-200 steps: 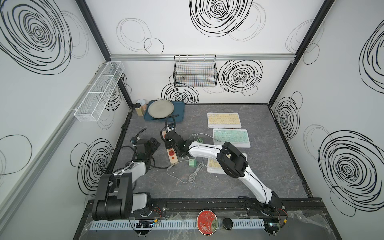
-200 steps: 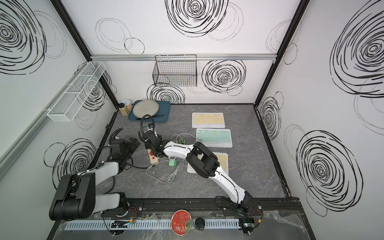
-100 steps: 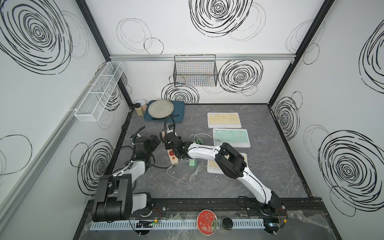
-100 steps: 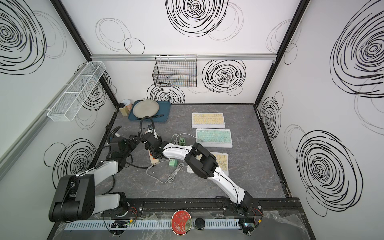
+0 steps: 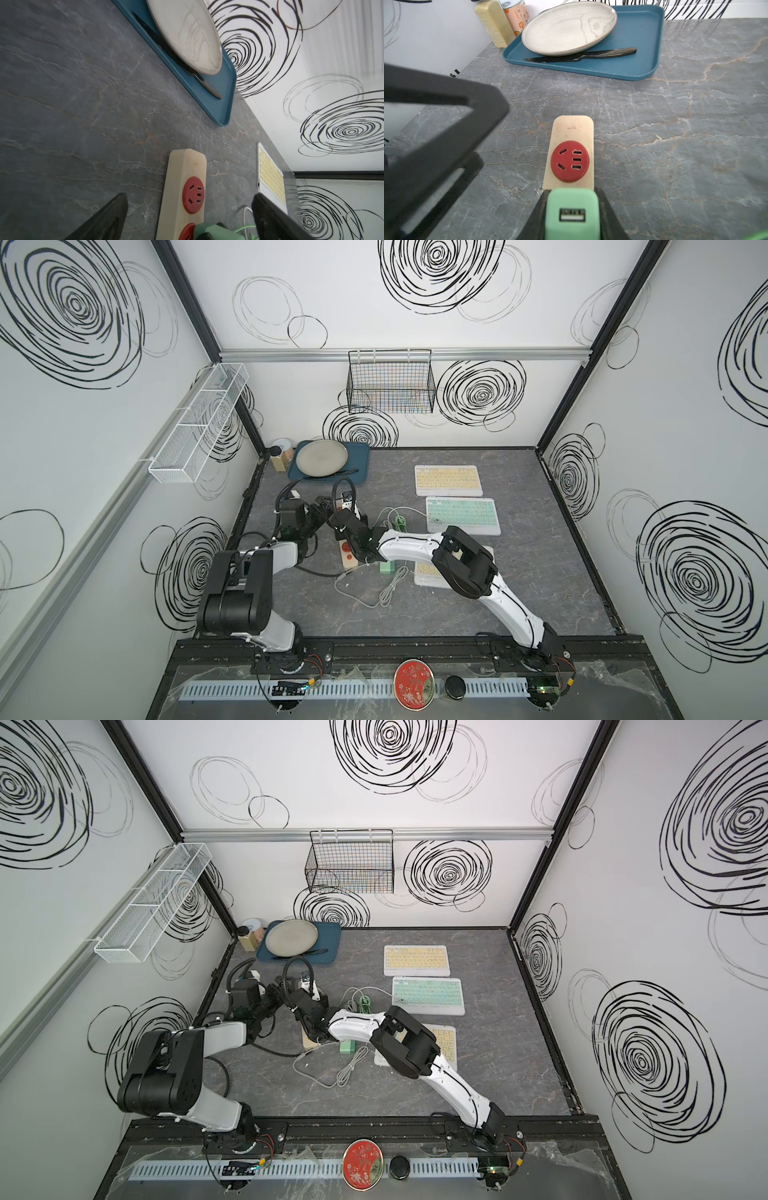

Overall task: Unplug the wireless keyboard
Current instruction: Remove the plug from the socket.

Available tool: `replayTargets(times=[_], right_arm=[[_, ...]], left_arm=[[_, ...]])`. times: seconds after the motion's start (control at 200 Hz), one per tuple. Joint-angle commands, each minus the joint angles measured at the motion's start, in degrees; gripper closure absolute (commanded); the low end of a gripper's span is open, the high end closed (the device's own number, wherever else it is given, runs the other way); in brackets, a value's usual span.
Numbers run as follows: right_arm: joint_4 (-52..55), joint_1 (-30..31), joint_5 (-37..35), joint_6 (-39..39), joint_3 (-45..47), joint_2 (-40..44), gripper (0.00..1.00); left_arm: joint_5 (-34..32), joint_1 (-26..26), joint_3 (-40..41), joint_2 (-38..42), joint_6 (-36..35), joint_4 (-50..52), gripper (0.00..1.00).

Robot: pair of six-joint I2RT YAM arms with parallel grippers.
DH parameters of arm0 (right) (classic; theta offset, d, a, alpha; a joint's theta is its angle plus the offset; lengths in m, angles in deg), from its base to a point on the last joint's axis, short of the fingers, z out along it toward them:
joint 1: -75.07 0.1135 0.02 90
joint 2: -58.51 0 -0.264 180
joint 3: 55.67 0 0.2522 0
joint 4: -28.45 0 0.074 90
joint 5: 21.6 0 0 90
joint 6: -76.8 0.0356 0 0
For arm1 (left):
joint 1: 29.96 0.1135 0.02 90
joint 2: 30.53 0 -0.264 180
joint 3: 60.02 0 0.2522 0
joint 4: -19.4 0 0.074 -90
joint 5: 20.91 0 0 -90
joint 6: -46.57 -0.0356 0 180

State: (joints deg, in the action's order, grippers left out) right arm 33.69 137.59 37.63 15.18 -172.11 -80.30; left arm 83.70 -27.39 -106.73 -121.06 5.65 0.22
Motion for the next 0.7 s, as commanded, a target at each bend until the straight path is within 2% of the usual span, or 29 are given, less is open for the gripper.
replayTargets(times=[0.0, 0.055, 0.145, 0.205, 0.305, 0.44, 0.57, 0.695], right_arm=[[1.45, 0.74, -1.37, -1.93, 2.14, 2.13, 1.0], [0.77, 0.76, -0.98, -1.93, 2.56, 2.32, 1.0], [0.12, 0.76, -0.57, -1.75, 3.1, 2.57, 1.0], [-0.18, 0.76, -0.19, -1.75, 3.21, 2.66, 1.0], [-0.53, 0.52, 0.69, -1.49, 3.38, 2.57, 1.0], [-1.48, 0.28, 1.74, -0.9, 3.99, 2.57, 1.0], [-1.82, 0.14, 2.17, -0.78, 4.15, 2.64, 1.0], [-1.4, 0.19, 2.01, -0.87, 3.73, 2.48, 1.0]], left_arm=[[5.36, -0.38, -2.21, -2.95, 2.26, -6.11, 0.1], [4.66, -0.04, -3.07, -3.81, 2.32, -5.24, 0.21], [4.55, 1.12, -4.37, -5.26, 2.94, -4.54, 0.6], [6.11, 1.9, -5.22, -6.45, 3.59, -4.67, 0.74], [7.51, 2.11, -5.79, -7.04, 4.25, -5.35, 0.76], [10.51, 1.83, -8.35, -9.09, 4.17, -4.2, 0.9], [13.8, 1.02, -9.05, -13.01, 7.31, -8.67, 0.91], [13.38, -0.65, -10.65, -14.45, 5.9, -7.0, 0.9]])
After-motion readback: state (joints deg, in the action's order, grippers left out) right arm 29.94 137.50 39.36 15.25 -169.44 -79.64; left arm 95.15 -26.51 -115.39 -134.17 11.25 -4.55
